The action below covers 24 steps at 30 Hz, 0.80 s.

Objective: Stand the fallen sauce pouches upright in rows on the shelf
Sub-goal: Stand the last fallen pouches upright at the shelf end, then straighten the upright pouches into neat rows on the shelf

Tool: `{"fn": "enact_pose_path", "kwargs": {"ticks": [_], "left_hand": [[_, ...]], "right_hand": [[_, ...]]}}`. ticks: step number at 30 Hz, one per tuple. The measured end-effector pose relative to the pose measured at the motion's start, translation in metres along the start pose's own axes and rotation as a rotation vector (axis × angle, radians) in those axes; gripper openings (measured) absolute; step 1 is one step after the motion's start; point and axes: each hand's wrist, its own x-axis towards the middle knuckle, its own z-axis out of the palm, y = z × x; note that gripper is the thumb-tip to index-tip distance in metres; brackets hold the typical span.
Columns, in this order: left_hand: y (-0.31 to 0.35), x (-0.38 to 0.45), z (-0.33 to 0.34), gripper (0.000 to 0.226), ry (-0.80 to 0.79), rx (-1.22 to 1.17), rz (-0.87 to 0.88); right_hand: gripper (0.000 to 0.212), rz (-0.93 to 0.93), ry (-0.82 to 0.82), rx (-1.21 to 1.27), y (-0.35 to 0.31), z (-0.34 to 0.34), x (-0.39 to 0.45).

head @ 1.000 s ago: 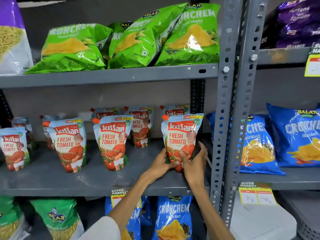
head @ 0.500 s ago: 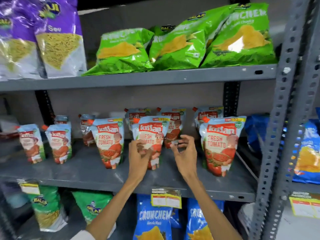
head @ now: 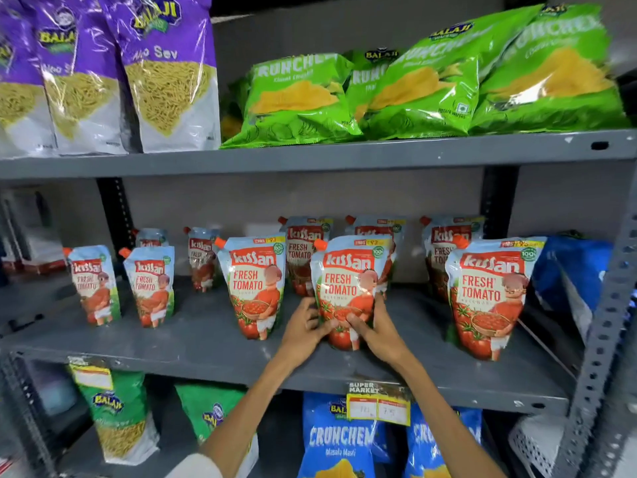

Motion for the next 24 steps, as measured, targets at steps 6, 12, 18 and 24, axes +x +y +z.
{"fn": "enact_pose_path", "kwargs": {"ticks": [6, 12, 18, 24], "left_hand": [[0.004, 0.003, 0.039, 0.054, -0.057, -0.021, -0.005], [0.005, 0.011, 0.068, 0.047, 0.013, -0.01, 0.009], [0.009, 0.002, 0.063, 0.063, 0.011, -0.045, 0.01], [0.026, -0.008, 0.03, 0.051, 0.16, -0.1, 0.128]], "right_hand": [[0.049, 0.021, 0.091, -0.042, 0.013, -0.034, -0.016], [0.048, 0.015, 0.128, -0.067, 0.018, -0.054, -0.008], [0.063, -0.025, 0.411, -0.204, 0.01, -0.055, -0.018], [0.035, -0.287, 0.63, -0.305, -0.029, -0.032, -0.019]]}}
